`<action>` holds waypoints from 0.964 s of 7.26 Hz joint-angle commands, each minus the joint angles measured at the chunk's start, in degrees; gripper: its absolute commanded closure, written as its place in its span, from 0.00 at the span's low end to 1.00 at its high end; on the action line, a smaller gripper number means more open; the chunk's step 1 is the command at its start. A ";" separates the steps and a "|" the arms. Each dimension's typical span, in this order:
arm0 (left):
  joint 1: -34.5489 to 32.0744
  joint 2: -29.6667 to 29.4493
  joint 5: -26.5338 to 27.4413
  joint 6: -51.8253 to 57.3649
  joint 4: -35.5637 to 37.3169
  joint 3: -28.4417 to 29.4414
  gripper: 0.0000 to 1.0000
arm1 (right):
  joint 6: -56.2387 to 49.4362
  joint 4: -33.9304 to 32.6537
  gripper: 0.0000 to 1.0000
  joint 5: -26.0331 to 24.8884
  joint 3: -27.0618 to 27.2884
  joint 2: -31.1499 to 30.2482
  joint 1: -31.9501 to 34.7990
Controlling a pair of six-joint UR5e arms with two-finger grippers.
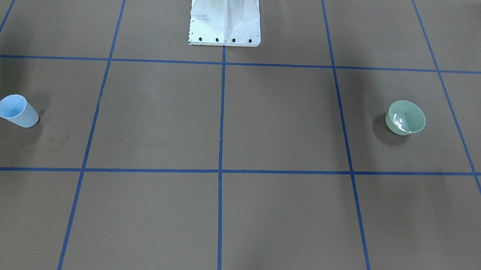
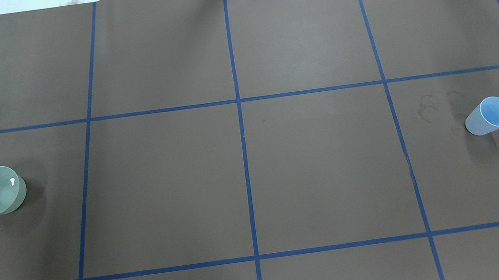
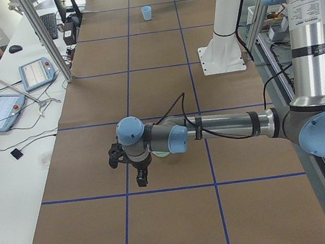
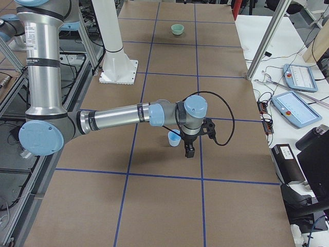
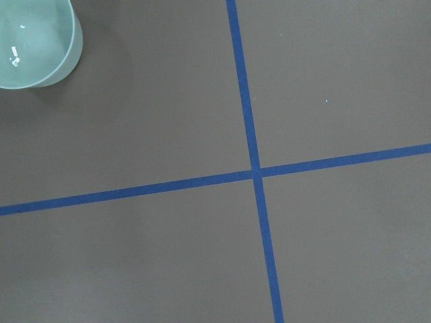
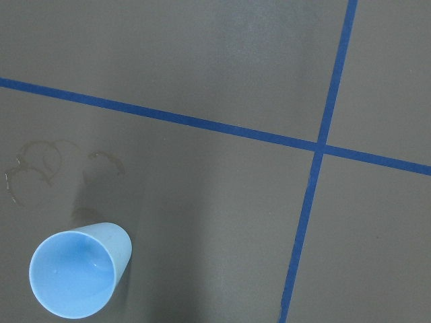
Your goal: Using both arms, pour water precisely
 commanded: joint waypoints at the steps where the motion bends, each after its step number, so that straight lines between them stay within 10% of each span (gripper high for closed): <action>1: -0.12 -0.49 -0.06 0.03 1.98 0.42 0.01 | -2.88 -3.72 0.00 -0.18 0.28 0.97 -0.59; 7: -0.55 -0.57 -0.77 0.29 6.10 -0.89 0.00 | -4.92 -4.17 0.00 -1.68 0.37 1.07 2.04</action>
